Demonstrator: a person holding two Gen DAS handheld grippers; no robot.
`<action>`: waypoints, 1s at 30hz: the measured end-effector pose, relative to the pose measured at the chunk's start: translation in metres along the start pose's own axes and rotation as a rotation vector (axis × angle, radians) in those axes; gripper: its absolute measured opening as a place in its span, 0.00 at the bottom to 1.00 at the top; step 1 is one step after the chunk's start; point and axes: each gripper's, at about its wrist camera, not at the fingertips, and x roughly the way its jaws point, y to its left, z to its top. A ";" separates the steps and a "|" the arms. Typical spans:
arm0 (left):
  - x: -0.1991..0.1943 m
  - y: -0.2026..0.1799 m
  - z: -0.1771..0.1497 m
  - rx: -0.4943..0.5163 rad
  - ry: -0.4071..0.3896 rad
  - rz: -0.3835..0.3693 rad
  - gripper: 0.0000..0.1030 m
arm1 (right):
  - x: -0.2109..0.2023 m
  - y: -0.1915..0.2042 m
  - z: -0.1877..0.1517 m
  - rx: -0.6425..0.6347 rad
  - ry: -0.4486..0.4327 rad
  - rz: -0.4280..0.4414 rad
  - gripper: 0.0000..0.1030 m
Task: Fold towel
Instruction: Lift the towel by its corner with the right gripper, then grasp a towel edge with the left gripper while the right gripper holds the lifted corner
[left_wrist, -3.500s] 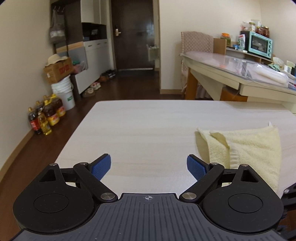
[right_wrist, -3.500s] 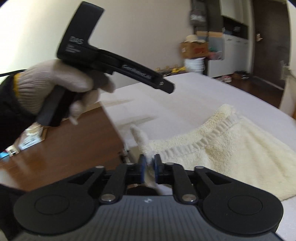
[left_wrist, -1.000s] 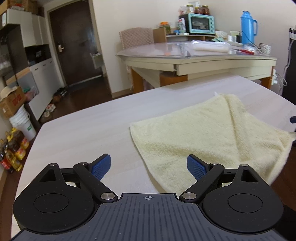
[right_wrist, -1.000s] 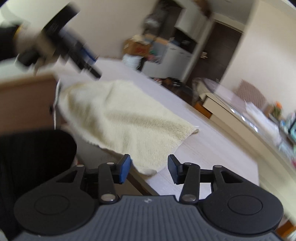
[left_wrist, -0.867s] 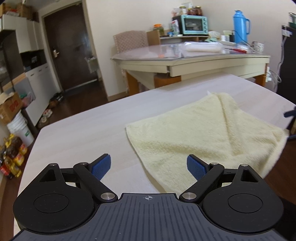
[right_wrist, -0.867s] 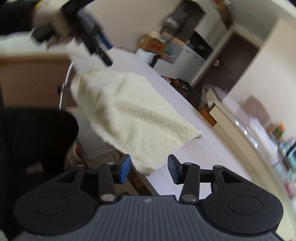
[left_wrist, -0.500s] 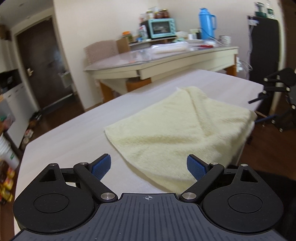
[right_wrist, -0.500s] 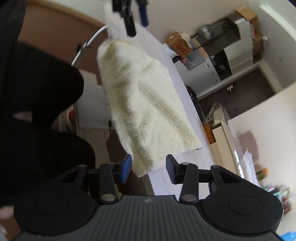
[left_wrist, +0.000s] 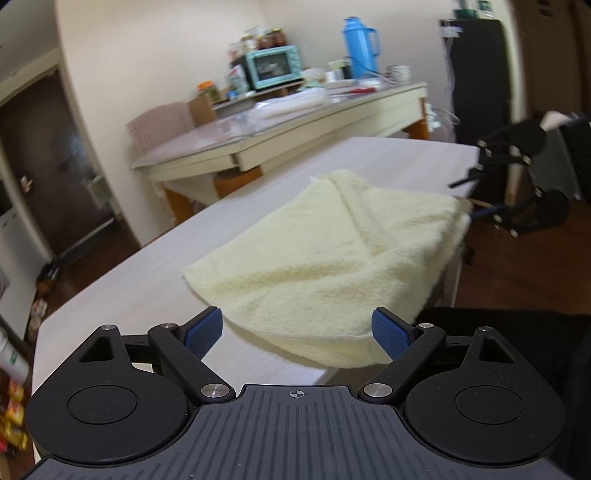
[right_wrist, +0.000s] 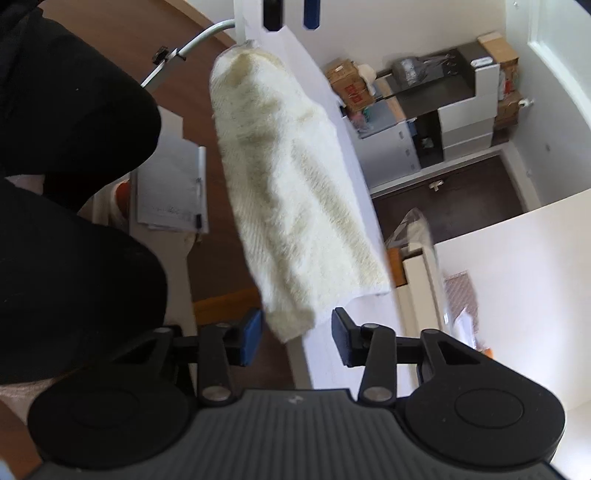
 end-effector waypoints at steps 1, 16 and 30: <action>-0.001 -0.003 -0.001 0.026 -0.005 -0.017 0.87 | -0.004 -0.006 0.003 0.012 -0.011 0.012 0.22; 0.029 -0.046 -0.011 0.767 0.061 -0.227 0.37 | -0.015 -0.040 0.019 0.131 -0.009 0.031 0.13; 0.021 0.000 -0.001 0.484 0.027 -0.258 0.07 | -0.026 -0.065 0.014 0.260 0.005 0.155 0.13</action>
